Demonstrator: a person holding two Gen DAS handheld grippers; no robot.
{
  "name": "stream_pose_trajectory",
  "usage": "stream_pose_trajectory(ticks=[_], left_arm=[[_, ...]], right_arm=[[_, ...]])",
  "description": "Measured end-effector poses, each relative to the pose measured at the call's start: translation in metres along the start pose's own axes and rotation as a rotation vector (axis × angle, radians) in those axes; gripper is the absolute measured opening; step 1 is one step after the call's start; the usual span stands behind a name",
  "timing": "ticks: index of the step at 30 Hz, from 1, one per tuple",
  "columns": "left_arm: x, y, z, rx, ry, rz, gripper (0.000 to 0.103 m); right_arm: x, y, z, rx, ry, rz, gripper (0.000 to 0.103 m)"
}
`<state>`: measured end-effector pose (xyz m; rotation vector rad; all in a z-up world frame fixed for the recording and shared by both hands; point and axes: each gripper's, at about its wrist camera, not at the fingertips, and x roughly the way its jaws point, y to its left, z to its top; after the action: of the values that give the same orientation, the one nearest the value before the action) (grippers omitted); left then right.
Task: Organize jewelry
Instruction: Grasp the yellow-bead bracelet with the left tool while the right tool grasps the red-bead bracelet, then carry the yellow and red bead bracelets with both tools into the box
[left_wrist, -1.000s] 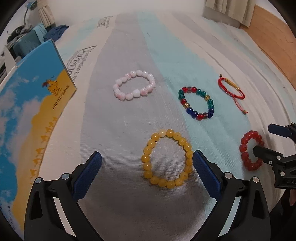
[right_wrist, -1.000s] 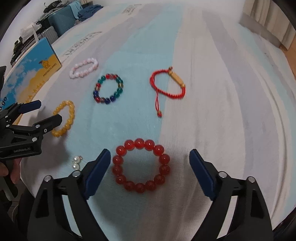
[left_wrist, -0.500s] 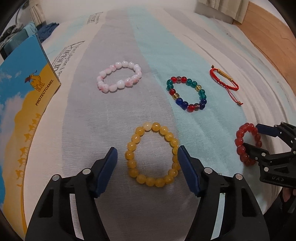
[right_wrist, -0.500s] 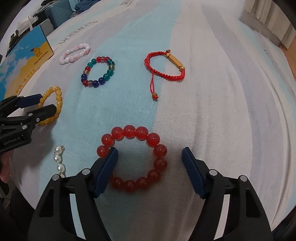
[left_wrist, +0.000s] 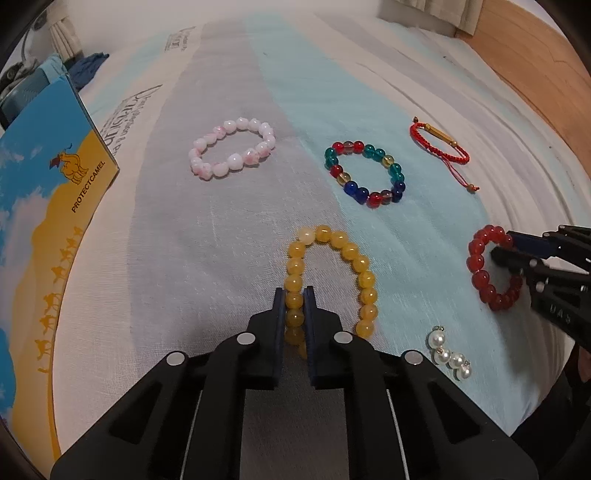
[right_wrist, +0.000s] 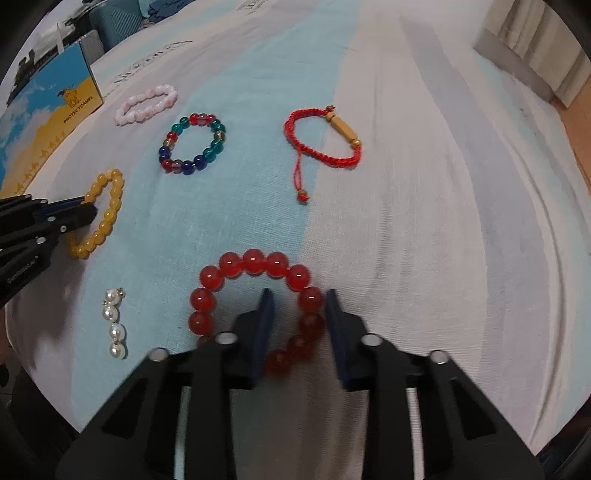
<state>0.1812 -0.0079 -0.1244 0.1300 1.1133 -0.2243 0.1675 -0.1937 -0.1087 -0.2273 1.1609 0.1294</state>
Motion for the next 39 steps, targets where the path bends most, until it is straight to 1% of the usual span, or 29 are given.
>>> stream_pose_trajectory(ticks=[1,7,15,21,25,34,39], left_arm=[[-0.001,0.001,0.0,-0.004,0.004,-0.006,0.008],[-0.007,0.0,0.0,0.009,0.004,-0.007,0.008],[-0.034,-0.001,0.006,0.002,-0.033,-0.004,0.008],[-0.058,-0.003,0.014,0.001,-0.071,-0.001,0.008],[-0.067,-0.002,0.018,0.0,-0.085,0.004,0.008],[-0.084,0.004,0.021,-0.004,-0.097,0.012,0.008],[-0.094,0.012,0.021,-0.009,-0.105,0.022,0.008]], right_arm=[[-0.001,-0.002,0.0,0.007,-0.001,0.006,0.014],[-0.009,-0.006,-0.001,0.022,-0.022,0.025,0.013],[-0.033,-0.01,0.002,0.03,-0.064,0.055,0.013],[-0.056,-0.002,0.007,0.011,-0.11,0.071,0.013],[-0.068,0.007,0.012,-0.011,-0.134,0.073,0.013],[-0.087,0.017,0.022,-0.015,-0.165,0.096,0.013],[-0.097,0.026,0.03,-0.032,-0.182,0.094,0.013]])
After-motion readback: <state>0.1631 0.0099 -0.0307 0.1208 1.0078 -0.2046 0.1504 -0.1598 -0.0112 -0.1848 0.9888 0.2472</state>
